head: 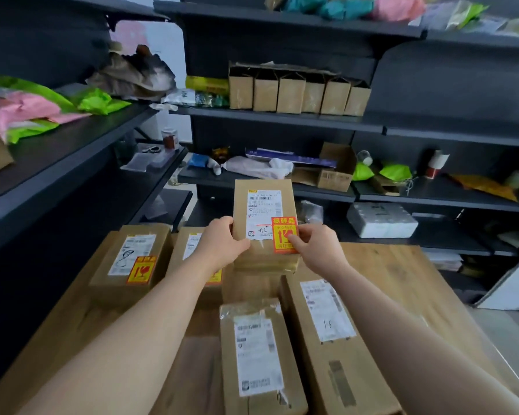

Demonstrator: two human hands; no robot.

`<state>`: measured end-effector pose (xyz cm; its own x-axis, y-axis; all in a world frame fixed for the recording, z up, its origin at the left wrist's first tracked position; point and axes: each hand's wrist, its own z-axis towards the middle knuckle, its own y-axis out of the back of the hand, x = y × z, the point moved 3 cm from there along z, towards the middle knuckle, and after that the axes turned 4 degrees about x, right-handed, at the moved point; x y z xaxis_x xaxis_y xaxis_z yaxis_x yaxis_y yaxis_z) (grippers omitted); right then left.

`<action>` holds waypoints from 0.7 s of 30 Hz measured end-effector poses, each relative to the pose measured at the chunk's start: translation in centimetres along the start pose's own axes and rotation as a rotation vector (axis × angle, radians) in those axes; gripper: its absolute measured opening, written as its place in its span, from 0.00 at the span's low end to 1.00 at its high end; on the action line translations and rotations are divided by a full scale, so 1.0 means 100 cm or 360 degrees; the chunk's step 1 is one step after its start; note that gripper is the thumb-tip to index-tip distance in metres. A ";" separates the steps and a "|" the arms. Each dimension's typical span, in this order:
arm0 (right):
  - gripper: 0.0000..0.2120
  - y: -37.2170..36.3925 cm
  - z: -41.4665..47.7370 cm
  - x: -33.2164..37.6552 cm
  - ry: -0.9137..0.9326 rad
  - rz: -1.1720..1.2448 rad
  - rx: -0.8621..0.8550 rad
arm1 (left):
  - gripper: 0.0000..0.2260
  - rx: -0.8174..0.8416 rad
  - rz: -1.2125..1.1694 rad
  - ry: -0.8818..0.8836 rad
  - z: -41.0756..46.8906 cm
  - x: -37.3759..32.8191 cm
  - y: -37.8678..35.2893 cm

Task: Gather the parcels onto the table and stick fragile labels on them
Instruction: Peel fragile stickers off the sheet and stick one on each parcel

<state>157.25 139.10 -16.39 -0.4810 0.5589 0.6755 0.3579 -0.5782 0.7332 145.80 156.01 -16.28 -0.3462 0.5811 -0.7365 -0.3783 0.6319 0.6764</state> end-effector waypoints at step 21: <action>0.10 -0.072 0.087 -0.065 -0.0097 0.0037 0.0209 | 0.08 0.0021 0.0046 0.0167 0.093 0.079 -0.057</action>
<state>164.75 144.79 -25.42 -0.4232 0.5836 0.6930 0.4718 -0.5111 0.7185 153.22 161.79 -25.95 -0.4453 0.5427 -0.7122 -0.3559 0.6226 0.6970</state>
